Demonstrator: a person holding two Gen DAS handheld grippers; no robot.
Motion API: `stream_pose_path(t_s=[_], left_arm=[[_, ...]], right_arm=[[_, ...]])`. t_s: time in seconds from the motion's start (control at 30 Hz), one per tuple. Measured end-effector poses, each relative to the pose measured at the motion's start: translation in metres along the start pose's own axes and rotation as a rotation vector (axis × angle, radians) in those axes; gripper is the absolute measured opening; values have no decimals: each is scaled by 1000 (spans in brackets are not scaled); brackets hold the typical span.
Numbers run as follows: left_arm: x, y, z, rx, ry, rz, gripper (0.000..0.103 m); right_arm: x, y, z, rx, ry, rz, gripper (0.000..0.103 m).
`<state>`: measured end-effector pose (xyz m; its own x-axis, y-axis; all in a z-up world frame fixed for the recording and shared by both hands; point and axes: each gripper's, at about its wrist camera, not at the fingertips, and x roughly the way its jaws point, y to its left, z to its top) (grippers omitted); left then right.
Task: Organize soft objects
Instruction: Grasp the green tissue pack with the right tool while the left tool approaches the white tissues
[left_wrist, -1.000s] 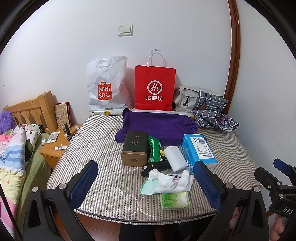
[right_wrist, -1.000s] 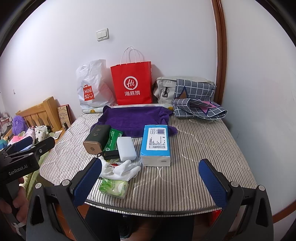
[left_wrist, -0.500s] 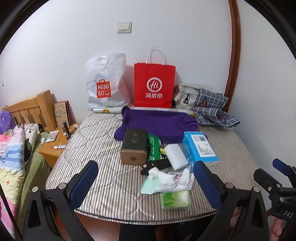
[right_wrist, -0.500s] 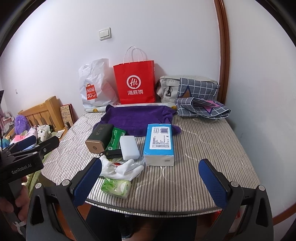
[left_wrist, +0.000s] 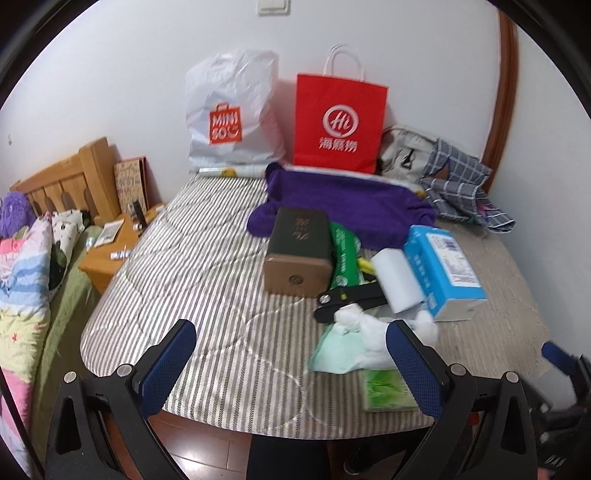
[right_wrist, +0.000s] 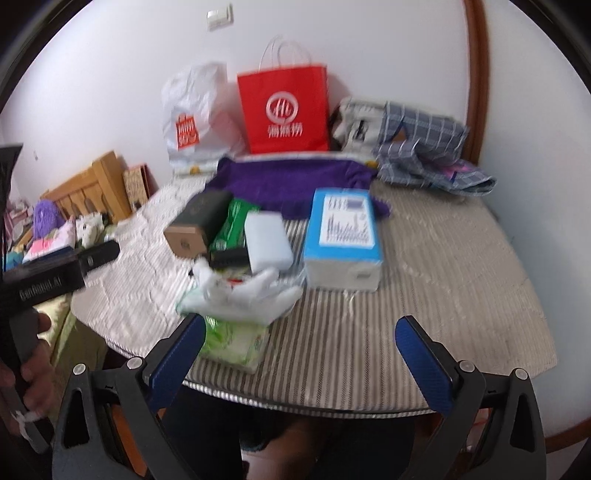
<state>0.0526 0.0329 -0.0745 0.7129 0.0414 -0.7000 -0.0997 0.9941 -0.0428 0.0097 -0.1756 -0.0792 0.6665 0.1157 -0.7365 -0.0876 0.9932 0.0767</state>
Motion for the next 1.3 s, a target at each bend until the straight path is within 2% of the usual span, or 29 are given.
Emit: stream_pose_path(t_s=[0.23,0.43,0.77,0.87,0.9,0.93,1.13,1.23,1.3], left_arm=[[33,21,-7,-36,56,30,103],[58,39,-13,-65,97,27,103],[83,58,-18,-98,135,-32,103],[87,60,-19,-99,141,-45,103],[88,60,-19,-100,142,-46,103],[89,61,-19,-101,142,-51,103],[89,58,-20,-98,142,-81,103],[87,52,-20,-88,138,-96,103],[86,48,-20,-85,138,-105,103]], right_arm=[[48,22,-22,-16,49,92,102],[91,45,-36,-27,129,110,102],[126,73,-43,-21,131,55,102],[129,87,-47,-111,120,-6,99],[127,89,-48,-125,104,-3,91],[126,88,-47,-129,93,12,88],[116,77,-46,-125,104,39,86],[107,78,-40,-157,152,73,86],[92,78,-36,-158,124,114,86]])
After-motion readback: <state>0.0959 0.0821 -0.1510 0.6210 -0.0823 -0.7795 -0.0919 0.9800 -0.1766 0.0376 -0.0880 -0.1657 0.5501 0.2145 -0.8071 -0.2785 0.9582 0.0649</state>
